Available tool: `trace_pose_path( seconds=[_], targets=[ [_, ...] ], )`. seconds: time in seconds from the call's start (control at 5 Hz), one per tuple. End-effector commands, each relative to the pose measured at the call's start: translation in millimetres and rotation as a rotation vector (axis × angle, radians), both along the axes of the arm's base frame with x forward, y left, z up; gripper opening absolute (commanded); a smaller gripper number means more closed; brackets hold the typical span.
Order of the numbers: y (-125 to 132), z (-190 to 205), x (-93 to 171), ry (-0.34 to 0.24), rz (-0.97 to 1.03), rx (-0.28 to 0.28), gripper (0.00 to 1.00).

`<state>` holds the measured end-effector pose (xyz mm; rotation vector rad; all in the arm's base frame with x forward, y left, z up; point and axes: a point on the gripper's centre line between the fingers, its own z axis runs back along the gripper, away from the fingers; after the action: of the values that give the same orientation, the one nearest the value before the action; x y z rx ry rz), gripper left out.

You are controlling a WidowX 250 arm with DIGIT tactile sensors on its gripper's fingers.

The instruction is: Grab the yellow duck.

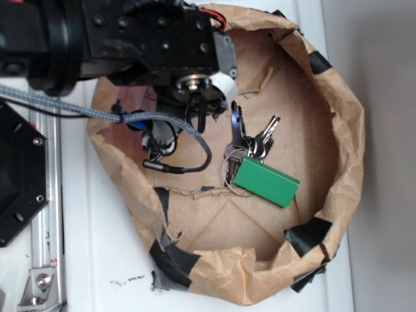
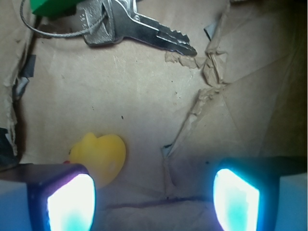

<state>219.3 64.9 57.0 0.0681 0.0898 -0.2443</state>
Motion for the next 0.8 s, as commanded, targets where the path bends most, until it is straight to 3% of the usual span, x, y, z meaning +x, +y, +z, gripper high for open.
trace_pose_path(
  seconds=[0.0, 0.4, 0.6],
  targets=[
    [3.6, -4.4, 5.8, -0.03, -0.019, 0.033, 1.0],
    [1.7, -5.5, 3.9, -0.036, -0.022, 0.024, 1.0],
    [-2.9, -8.7, 5.4, -0.073, 0.004, -0.004, 1.0]
  ],
)
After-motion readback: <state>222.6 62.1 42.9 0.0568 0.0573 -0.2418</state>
